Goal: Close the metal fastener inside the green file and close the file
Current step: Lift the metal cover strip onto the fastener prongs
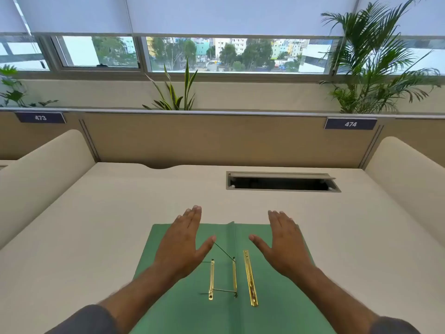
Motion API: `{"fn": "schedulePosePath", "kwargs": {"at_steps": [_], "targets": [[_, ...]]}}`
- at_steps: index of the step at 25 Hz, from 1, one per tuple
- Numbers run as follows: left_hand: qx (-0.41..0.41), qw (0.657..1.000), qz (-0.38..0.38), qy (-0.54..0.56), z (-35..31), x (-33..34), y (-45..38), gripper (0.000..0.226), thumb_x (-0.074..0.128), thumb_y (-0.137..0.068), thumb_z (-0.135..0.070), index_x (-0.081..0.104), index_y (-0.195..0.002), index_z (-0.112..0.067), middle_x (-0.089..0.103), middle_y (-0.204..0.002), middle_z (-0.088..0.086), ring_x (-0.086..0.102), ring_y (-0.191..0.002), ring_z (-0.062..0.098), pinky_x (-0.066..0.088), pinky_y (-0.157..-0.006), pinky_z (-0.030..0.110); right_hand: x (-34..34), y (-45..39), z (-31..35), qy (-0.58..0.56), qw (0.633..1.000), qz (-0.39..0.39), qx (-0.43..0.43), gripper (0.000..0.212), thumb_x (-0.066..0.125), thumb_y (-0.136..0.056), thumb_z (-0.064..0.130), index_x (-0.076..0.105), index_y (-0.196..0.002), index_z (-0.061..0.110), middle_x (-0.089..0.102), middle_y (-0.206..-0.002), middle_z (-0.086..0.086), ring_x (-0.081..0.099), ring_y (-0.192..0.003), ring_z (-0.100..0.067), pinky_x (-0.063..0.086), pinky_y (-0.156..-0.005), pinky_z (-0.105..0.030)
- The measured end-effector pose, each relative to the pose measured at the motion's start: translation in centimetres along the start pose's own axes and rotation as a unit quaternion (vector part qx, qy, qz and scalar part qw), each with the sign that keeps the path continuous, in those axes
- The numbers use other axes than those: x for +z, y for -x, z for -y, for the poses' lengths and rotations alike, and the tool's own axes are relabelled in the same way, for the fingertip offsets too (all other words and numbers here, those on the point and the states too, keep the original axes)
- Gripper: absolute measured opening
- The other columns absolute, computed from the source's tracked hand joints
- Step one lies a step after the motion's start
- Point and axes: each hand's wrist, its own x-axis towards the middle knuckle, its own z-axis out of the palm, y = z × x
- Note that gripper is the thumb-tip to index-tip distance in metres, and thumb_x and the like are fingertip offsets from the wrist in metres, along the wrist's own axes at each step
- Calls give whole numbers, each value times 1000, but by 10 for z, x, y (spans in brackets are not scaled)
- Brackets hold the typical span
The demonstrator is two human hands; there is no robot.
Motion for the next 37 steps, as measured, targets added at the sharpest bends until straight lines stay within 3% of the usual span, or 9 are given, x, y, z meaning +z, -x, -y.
{"fn": "schedulePosePath", "kwargs": {"at_steps": [4,7,10,13,18,23,25,29,37], "targets": [[-53,995,54,61,-9,22,23,77,37,-92,-66,21,-155,-25,27,-162,-5,23,-149,14,13,-119,28,32,23,-2,4,997,77,-5,85,33,-86,72,23,-149,16,30,-157,-2,16,-147,-20,14,-120,-37],[-110,980,77,145,-14,30,31,66,47,-92,-59,38,-149,-26,46,-151,-7,42,-139,14,34,-114,33,48,34,-3,-1,996,88,-2,76,39,-87,66,34,-144,17,41,-149,0,30,-140,-19,27,-114,-36],[-232,898,27,372,-17,30,34,33,57,-95,-36,59,-127,-27,68,-123,-1,67,-100,10,51,-84,28,58,46,-5,9,991,134,-4,68,43,-85,65,44,-137,21,48,-140,3,36,-133,-18,33,-108,-36],[-283,848,13,448,-17,29,41,27,52,-94,-7,65,-105,-28,72,-99,2,66,-76,17,50,-68,26,64,55,-1,20,986,166,-5,55,51,-81,62,56,-120,24,54,-125,3,43,-121,-19,39,-99,-35],[-276,855,113,424,-25,51,74,38,56,-78,18,64,-93,-16,69,-97,4,51,-57,12,44,-51,18,73,70,4,-32,977,199,65,33,65,-81,45,60,-97,17,50,-94,3,53,-98,-19,44,-77,-30],[-289,833,114,459,-42,64,84,33,65,-80,12,68,-96,-17,73,-93,5,64,-72,18,56,-70,26,76,71,3,-59,969,218,101,26,64,-86,38,47,-80,19,57,-91,-4,50,-81,-21,36,-68,-27],[-299,823,91,475,-50,67,87,27,69,-80,9,71,-92,-16,75,-85,5,69,-77,18,59,-75,28,76,72,2,-56,970,211,107,19,63,-86,33,54,-84,16,64,-100,-9,54,-82,-22,37,-67,-27],[-312,815,57,485,-62,72,93,14,74,-83,-3,75,-88,-17,76,-72,5,72,-72,15,59,-69,23,75,77,4,-40,977,171,119,17,53,-87,17,60,-98,6,61,-106,-11,58,-95,-26,37,-65,-27],[-311,823,34,475,-73,76,101,17,77,-82,-6,78,-80,-24,79,-77,-6,73,-77,6,57,-69,16,75,76,2,-33,977,183,102,18,50,-91,12,62,-101,3,56,-102,-12,55,-96,-25,36,-65,-27]]}}
